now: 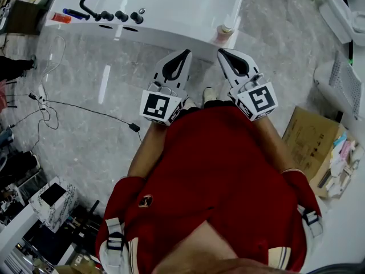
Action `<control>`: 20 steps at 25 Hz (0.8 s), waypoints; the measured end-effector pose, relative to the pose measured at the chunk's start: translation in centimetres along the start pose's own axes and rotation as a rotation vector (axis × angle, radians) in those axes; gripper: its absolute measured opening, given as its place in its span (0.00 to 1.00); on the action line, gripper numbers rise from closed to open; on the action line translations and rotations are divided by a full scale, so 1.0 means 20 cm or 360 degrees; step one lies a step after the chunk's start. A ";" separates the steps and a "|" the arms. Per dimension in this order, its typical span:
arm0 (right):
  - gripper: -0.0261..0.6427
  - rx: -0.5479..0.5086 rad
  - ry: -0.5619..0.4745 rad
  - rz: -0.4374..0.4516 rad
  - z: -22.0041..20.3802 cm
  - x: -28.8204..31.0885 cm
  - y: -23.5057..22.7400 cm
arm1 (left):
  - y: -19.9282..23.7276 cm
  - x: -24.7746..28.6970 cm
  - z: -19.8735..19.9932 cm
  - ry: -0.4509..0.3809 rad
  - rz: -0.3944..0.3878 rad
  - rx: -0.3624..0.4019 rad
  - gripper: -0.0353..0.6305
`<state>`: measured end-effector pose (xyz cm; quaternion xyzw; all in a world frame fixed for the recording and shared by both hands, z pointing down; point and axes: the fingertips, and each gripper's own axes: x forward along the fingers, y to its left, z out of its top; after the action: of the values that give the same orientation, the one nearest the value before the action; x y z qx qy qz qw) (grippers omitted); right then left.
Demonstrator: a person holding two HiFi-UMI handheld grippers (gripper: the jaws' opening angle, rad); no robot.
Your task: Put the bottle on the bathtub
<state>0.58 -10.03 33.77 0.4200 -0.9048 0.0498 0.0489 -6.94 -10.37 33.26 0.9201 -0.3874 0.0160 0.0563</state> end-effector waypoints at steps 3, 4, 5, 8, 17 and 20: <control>0.04 -0.0005 -0.0002 0.0009 0.00 -0.01 0.02 | 0.00 -0.02 0.00 -0.0007 0.0013 -0.0003 0.06; 0.04 -0.0006 -0.0002 0.0010 -0.01 -0.01 0.02 | 0.00 -0.03 0.00 -0.0009 0.0019 -0.0006 0.06; 0.04 -0.0007 0.0000 0.0011 -0.01 -0.01 0.02 | 0.01 -0.03 0.00 -0.0009 0.0025 -0.0008 0.06; 0.04 -0.0005 0.0001 0.0012 -0.02 -0.01 0.03 | 0.02 -0.05 -0.01 -0.0014 0.0045 -0.0014 0.06; 0.04 0.0022 0.0011 0.0001 -0.05 -0.01 0.02 | 0.03 -0.06 -0.01 -0.0012 0.0064 -0.0019 0.06; 0.04 0.0024 0.0010 -0.0003 -0.06 0.00 0.00 | 0.04 -0.05 -0.02 -0.0011 0.0065 -0.0018 0.06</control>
<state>0.64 -9.77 34.85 0.4209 -0.9040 0.0578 0.0485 -8.26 -10.08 33.59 0.9117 -0.4063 0.0119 0.0599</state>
